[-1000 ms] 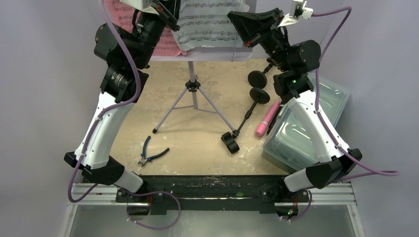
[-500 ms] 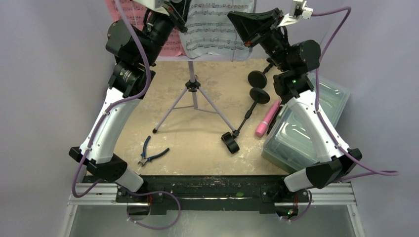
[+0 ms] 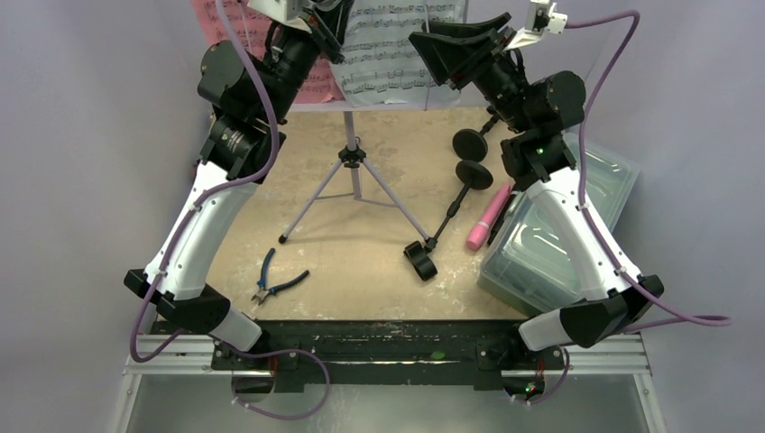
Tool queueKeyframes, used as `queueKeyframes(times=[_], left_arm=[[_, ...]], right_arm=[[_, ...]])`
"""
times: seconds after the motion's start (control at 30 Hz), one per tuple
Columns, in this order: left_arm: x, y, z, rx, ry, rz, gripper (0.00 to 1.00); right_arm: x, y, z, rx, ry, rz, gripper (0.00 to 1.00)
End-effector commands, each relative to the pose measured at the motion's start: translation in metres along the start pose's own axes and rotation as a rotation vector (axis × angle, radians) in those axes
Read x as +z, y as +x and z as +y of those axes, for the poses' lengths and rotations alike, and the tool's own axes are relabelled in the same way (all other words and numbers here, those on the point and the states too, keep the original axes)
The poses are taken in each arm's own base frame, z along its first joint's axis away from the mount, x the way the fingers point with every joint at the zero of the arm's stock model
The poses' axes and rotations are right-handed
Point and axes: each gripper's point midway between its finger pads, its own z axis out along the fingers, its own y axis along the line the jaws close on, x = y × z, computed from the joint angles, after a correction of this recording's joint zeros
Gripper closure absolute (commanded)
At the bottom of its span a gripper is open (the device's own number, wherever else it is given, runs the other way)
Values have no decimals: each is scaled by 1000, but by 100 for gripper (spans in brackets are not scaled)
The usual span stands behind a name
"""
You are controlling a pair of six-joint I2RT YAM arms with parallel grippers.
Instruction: Set up the instrument practice props
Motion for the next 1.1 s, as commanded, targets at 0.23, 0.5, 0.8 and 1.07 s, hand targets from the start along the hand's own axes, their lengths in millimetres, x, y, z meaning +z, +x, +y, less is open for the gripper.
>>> queueKeyframes(times=[0.23,0.5,0.8,1.07], left_arm=[[-13,-40,9,-20,-52,-74,66],[-43,-54,7,-54,-49,-12,36],[-126,-53,6,-88,-63,129,17],[-206,34,11,-126,-133,372,13]], right_arm=[[-33,-35,21,-89,79,-2,35],[-84,-11,13,-180,200,136,25],[-172,43,0,-214,336,258,19],[-216,168,-37,-18,384,460,26]])
